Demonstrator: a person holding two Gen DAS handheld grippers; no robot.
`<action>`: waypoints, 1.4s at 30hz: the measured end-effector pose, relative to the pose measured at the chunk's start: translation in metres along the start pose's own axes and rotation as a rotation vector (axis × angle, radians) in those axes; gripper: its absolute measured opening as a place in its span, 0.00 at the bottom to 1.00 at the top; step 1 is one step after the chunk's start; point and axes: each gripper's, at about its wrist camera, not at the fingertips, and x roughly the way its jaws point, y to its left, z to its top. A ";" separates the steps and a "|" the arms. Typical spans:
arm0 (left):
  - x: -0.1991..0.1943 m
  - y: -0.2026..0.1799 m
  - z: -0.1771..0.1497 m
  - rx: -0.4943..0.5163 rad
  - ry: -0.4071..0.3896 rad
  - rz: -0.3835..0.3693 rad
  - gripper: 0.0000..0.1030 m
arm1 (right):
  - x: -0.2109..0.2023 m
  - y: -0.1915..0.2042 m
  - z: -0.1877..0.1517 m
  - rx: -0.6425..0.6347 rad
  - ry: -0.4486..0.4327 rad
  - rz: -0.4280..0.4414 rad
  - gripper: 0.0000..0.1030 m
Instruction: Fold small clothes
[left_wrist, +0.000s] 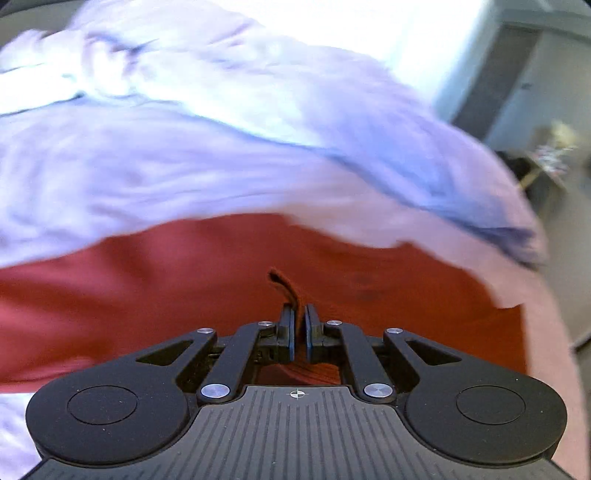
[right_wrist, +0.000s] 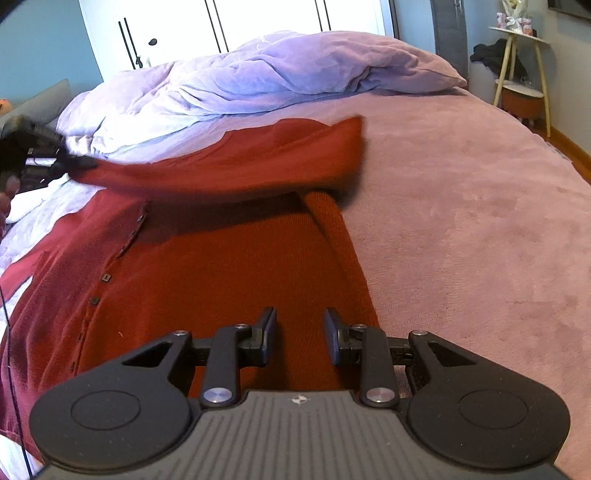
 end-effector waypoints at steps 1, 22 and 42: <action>0.003 0.008 0.000 -0.012 0.005 0.025 0.07 | 0.000 0.001 0.001 -0.003 0.003 -0.003 0.26; 0.005 0.053 0.010 -0.071 -0.058 0.037 0.07 | 0.070 0.026 0.084 0.032 -0.039 0.032 0.27; 0.034 0.075 -0.005 -0.068 0.009 0.064 0.07 | 0.109 0.003 0.094 0.286 -0.008 0.069 0.05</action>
